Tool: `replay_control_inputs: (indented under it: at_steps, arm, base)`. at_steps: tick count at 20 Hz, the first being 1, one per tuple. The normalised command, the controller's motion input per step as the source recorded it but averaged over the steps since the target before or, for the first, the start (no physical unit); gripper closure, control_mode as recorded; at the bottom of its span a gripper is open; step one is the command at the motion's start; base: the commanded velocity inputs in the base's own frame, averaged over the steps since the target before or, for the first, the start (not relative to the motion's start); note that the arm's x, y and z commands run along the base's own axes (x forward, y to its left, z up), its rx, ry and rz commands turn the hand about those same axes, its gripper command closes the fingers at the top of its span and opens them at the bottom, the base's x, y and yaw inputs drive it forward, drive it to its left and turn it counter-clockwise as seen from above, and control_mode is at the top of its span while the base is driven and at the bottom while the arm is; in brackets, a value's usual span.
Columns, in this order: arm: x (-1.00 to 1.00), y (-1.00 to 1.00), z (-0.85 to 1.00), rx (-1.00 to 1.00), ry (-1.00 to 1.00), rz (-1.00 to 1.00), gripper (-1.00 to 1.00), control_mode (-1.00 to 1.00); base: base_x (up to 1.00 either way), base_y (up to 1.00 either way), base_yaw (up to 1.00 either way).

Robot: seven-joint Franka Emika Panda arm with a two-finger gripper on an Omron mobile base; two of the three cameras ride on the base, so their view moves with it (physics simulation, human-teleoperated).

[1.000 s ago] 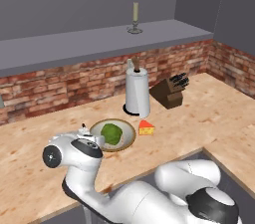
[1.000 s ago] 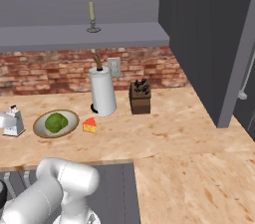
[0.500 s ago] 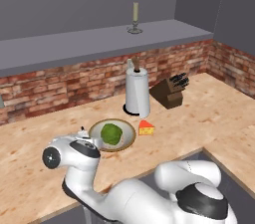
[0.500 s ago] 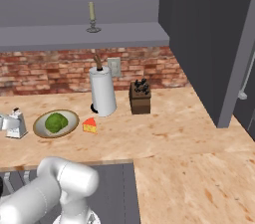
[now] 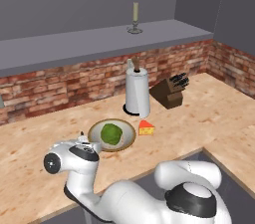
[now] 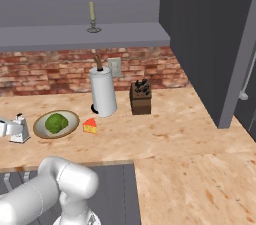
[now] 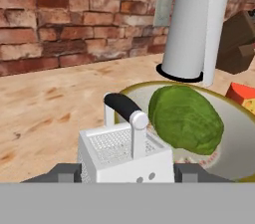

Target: Pick the cheese from the fridge and the cheese grater from the cabinet and place them next to the salad bowl.

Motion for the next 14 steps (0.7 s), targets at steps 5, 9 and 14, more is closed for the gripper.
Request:
replay_control_inputs:
  at_steps: [5, 9, 14]
  arm:
    - [0.01, 0.02, -0.30, 0.00, 0.00, 0.00, 1.00, -1.00]
    - [0.08, 0.01, -0.32, 0.00, 0.00, 0.00, 1.00, -1.00]
    - [0.09, 0.03, -0.27, 0.00, 0.00, 0.00, 1.00, -1.00]
  base:
    - [0.00, 0.00, 0.00]
    - [0.00, 0.00, 0.00]
    - [0.00, 0.00, 0.00]
